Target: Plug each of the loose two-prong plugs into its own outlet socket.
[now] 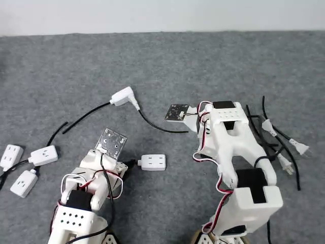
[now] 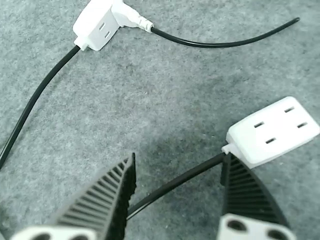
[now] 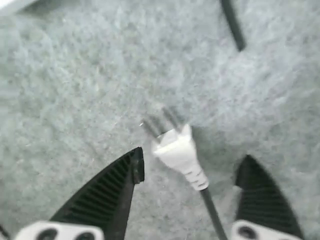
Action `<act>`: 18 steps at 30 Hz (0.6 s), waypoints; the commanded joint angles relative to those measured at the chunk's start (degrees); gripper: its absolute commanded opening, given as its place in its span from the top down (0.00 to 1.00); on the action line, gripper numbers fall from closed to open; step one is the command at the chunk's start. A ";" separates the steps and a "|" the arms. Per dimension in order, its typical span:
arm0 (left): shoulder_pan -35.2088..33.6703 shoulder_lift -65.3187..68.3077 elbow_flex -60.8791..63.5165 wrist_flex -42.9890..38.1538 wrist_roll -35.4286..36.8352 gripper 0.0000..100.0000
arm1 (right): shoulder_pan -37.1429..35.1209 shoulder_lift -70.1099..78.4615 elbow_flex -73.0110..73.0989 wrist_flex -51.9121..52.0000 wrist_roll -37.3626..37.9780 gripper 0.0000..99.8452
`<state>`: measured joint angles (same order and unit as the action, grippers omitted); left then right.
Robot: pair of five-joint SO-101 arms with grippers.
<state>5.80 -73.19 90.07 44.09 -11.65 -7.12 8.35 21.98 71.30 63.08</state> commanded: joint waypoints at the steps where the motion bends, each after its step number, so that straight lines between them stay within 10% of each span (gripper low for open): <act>1: 0.44 -0.62 -0.22 -1.41 -0.35 0.74 | -0.22 -3.82 -2.90 4.00 5.10 0.70; 18: 0.44 -0.70 0.31 -2.11 -0.35 0.74 | 1.19 5.14 -0.53 -4.70 17.93 0.74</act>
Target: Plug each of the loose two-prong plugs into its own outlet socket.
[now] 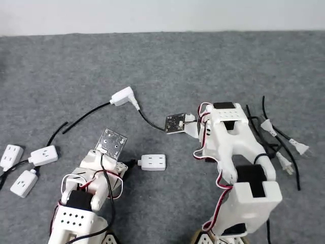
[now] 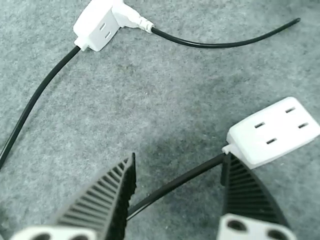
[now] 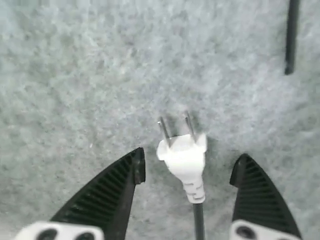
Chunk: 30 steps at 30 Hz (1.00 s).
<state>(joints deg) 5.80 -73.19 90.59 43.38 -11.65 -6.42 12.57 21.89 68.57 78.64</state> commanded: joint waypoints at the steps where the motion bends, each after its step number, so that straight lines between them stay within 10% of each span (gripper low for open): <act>1: 0.44 -0.70 -0.22 -1.41 -0.35 0.74 | 0.48 1.45 -0.53 -2.24 3.16 0.74; 30: 1.93 -0.44 -0.22 -1.49 -0.62 0.74 | -0.40 1.63 -0.18 -1.54 13.01 0.87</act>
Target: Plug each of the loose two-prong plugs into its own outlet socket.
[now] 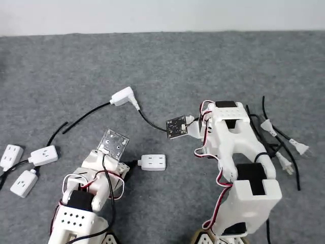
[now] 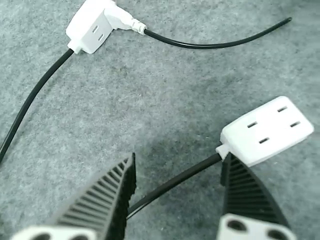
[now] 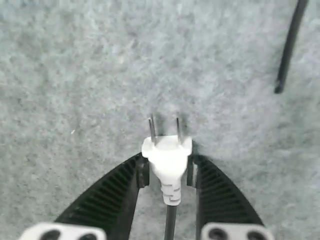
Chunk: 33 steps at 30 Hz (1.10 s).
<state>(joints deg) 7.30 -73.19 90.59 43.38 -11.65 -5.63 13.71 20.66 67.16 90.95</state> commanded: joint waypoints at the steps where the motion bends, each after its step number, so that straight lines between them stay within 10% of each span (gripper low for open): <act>1: 0.44 -0.44 -0.22 -1.49 -0.62 0.74 | -1.19 0.48 1.05 -0.13 -0.09 0.86; 14: 0.62 -0.44 -0.22 -1.49 -0.62 0.74 | -6.64 0.48 0.97 -0.31 -1.85 0.98; 25: 0.70 -0.44 -0.22 -1.49 -0.62 0.74 | -8.84 0.40 -3.52 -4.97 -29.80 0.99; 33: 0.70 -0.53 -0.13 -1.41 -0.62 0.74 | -8.75 1.10 -1.14 -5.05 -32.79 0.99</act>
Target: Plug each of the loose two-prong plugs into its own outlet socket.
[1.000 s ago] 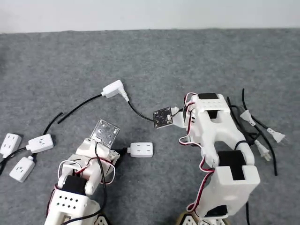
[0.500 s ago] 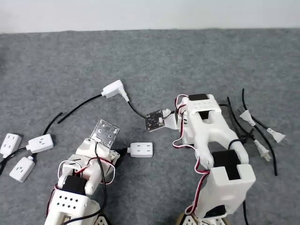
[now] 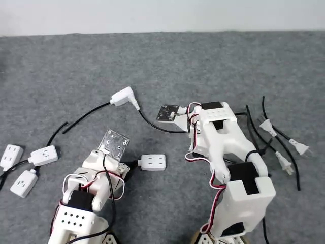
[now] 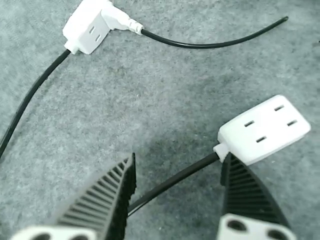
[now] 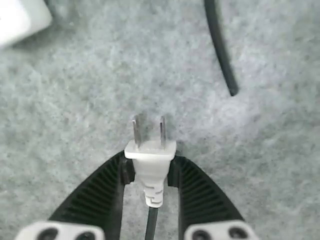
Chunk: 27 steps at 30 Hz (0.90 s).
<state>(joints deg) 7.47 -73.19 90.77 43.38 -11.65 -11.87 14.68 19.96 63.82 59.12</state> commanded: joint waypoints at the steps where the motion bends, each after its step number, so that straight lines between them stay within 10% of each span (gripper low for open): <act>1: 0.53 -0.70 -0.04 -1.41 -0.62 0.74 | -2.51 -0.13 -0.44 -1.71 -0.97 0.99; 8: 0.53 -0.70 0.04 -1.49 -0.62 0.74 | -2.77 -0.31 -1.14 1.45 4.48 0.81; 27: 0.62 -0.70 0.04 -1.49 -0.62 0.74 | -2.33 -3.56 1.49 1.89 13.27 0.99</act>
<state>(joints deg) 7.47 -73.19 91.38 43.38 -11.65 -13.01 13.45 20.04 65.05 71.25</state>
